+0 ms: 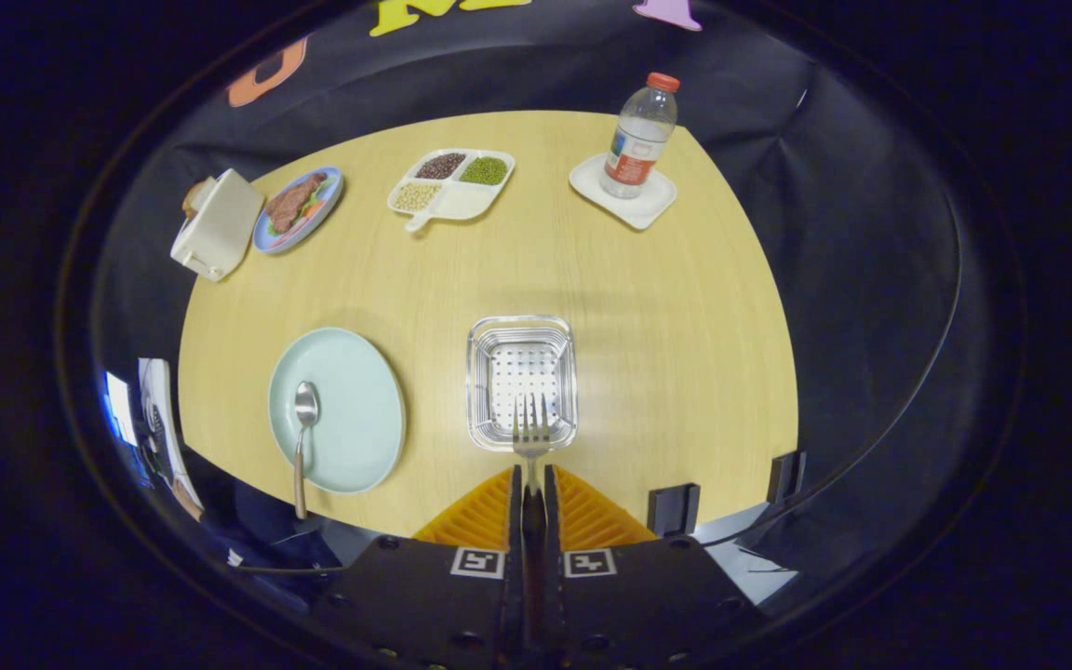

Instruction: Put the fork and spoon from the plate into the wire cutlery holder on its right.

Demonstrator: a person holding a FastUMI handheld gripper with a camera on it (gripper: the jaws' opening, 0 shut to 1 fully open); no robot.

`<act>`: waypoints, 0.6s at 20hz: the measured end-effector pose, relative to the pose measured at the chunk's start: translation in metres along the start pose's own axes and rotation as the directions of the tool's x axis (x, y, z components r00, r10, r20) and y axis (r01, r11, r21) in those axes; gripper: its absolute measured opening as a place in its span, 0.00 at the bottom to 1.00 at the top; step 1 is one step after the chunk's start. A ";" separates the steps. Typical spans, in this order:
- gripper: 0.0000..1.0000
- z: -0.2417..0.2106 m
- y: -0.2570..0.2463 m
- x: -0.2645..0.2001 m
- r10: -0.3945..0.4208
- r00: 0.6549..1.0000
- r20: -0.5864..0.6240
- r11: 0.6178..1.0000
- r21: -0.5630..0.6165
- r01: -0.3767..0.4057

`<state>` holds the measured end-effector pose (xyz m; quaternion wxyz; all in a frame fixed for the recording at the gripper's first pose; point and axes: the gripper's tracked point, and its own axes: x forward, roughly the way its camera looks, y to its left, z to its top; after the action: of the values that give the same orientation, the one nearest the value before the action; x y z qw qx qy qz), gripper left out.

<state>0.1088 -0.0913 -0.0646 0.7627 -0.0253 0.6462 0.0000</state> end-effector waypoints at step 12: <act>0.93 0.016 0.019 -0.047 0.064 0.972 0.228 0.994 0.077 -0.083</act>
<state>0.1159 -0.0704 -0.0166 0.8308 0.0315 0.5557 0.0034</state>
